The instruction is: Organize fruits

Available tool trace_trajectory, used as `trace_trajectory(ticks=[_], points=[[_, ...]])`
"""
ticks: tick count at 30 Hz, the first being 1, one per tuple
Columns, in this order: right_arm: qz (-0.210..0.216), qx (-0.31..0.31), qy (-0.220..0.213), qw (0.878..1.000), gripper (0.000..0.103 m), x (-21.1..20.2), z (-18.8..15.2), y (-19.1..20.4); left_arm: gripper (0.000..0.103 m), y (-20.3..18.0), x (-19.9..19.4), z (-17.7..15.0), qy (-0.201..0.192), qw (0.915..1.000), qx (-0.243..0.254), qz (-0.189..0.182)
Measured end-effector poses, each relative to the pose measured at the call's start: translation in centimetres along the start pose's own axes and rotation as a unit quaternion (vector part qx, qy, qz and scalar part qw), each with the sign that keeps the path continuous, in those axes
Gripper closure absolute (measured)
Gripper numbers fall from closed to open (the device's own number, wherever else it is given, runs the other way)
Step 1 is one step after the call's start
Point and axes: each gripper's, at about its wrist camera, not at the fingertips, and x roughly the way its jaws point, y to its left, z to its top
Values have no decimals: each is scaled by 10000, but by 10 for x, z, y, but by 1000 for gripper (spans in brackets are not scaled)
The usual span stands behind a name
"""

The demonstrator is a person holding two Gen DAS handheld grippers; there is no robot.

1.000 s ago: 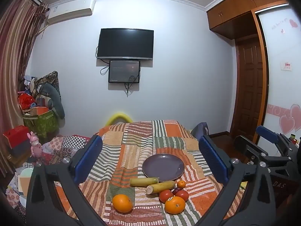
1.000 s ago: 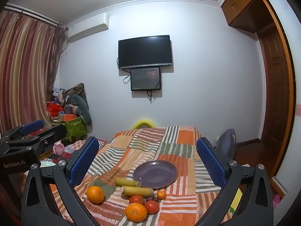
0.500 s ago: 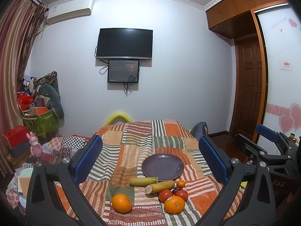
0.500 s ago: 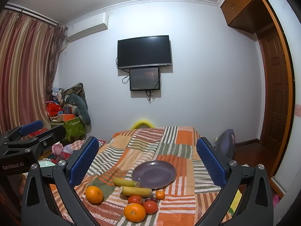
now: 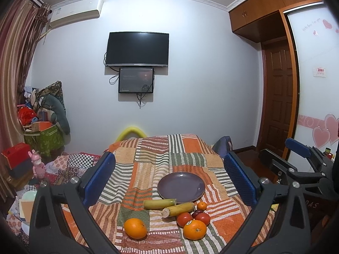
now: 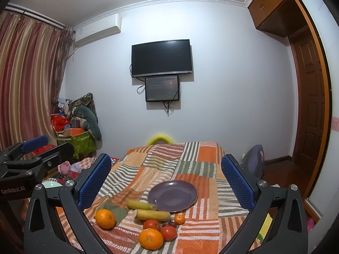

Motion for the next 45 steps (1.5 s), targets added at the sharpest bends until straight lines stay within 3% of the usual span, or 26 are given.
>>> trace_trajectory(ticks=[40,43,45], points=[[-3,4,129,9999,0,5,-2,-2,0,7,3,-2,42,9999,-38,-91],[30,-26,219,9998,7,10,-6,-2,0,12,7,-3,130,9997,-89,-169],[75,4,314,9995,15,14,-10,-4,5,16,11,-5,169,9997,-127,-128]])
